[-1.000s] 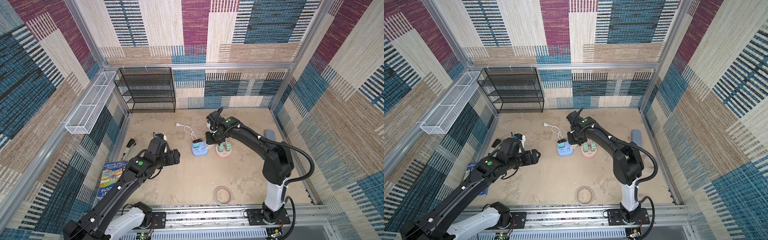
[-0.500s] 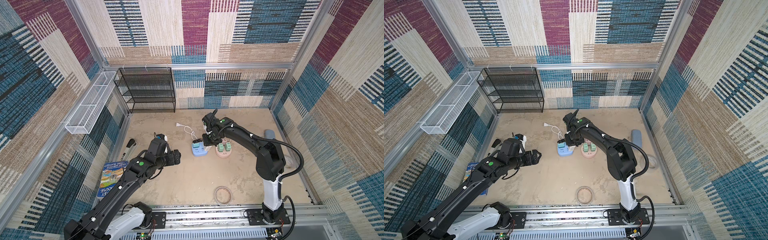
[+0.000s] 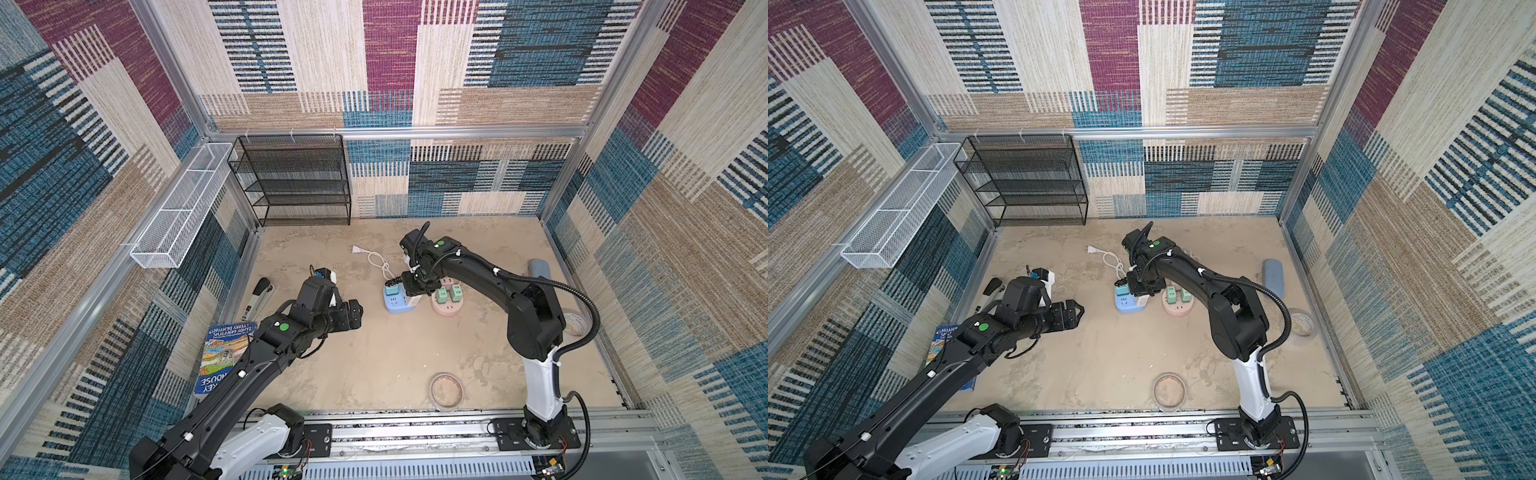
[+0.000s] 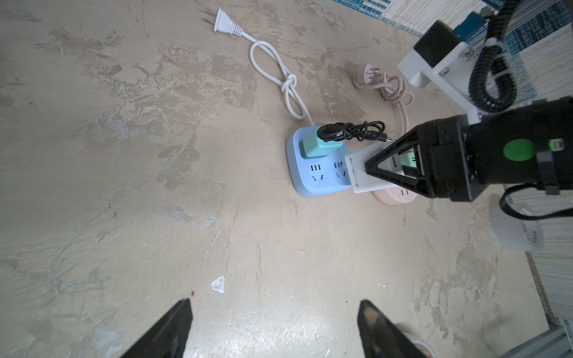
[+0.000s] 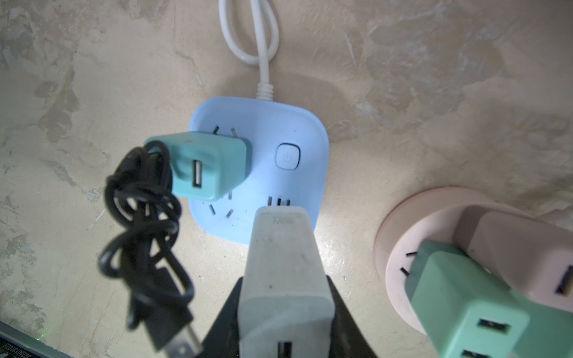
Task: Insert the plug
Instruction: 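Lower the white charger's prongs toward a light-blue strip socket beside the teal charger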
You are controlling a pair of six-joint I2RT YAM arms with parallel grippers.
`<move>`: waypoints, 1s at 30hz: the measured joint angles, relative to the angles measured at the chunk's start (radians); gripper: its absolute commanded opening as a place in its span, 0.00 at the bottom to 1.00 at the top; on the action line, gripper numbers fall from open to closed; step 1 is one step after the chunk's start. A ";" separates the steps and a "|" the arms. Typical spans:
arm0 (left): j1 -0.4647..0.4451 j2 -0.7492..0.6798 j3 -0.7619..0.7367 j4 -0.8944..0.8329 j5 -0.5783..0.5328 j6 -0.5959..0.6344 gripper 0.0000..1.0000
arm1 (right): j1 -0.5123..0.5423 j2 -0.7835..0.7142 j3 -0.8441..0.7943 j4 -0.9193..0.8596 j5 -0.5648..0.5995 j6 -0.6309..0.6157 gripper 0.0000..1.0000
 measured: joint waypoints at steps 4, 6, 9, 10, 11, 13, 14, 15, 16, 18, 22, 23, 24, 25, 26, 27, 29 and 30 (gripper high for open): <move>0.000 0.000 -0.003 0.000 0.000 0.000 0.88 | 0.001 0.007 0.000 0.000 0.000 0.000 0.00; 0.000 0.000 -0.005 0.000 0.000 0.000 0.88 | 0.002 0.009 0.000 0.001 0.000 0.000 0.00; 0.000 0.000 -0.006 0.001 0.000 0.000 0.88 | 0.003 0.011 0.001 0.002 0.000 0.000 0.00; 0.002 0.000 -0.007 0.001 0.000 0.000 0.88 | 0.004 0.012 0.002 0.002 0.000 0.000 0.00; 0.002 0.000 -0.008 0.001 0.000 0.000 0.88 | 0.004 0.012 0.002 0.004 0.000 0.000 0.00; 0.002 0.000 -0.010 0.001 0.000 0.000 0.88 | 0.005 0.016 0.006 0.004 0.000 0.000 0.00; 0.002 0.000 -0.010 0.001 -0.001 0.000 0.88 | 0.006 0.018 0.009 0.006 0.000 0.000 0.00; 0.002 0.000 -0.010 0.001 -0.001 0.000 0.88 | 0.006 0.020 0.010 0.009 0.000 0.000 0.00; 0.002 0.000 -0.010 0.001 -0.001 0.000 0.88 | 0.007 0.024 0.011 0.011 0.000 0.000 0.00; 0.002 0.000 -0.011 0.001 -0.008 0.000 0.89 | 0.008 0.029 0.016 0.010 0.000 0.004 0.00; 0.002 0.000 -0.013 0.002 -0.008 0.000 0.88 | 0.014 0.040 0.031 0.006 0.000 0.004 0.00; 0.002 0.000 -0.014 0.002 -0.008 0.000 0.88 | 0.015 0.043 0.035 0.006 0.000 0.004 0.00; 0.002 0.000 -0.014 0.002 -0.008 0.000 0.88 | 0.015 0.046 0.039 0.006 0.000 0.004 0.00; 0.002 0.000 -0.014 0.002 -0.008 0.000 0.88 | 0.015 0.050 0.043 0.005 0.000 0.004 0.00; 0.002 -0.001 -0.014 0.002 -0.008 0.000 0.88 | 0.016 0.054 0.049 0.002 0.001 0.004 0.00; 0.002 -0.003 -0.014 0.002 -0.008 0.000 0.88 | 0.018 0.059 0.056 -0.001 0.006 0.006 0.00; 0.002 -0.008 -0.017 0.003 -0.009 0.000 0.88 | 0.026 0.071 0.072 -0.010 0.022 0.008 0.00; 0.002 -0.010 -0.018 0.005 -0.011 0.000 0.88 | 0.031 0.077 0.081 -0.017 0.032 0.008 0.00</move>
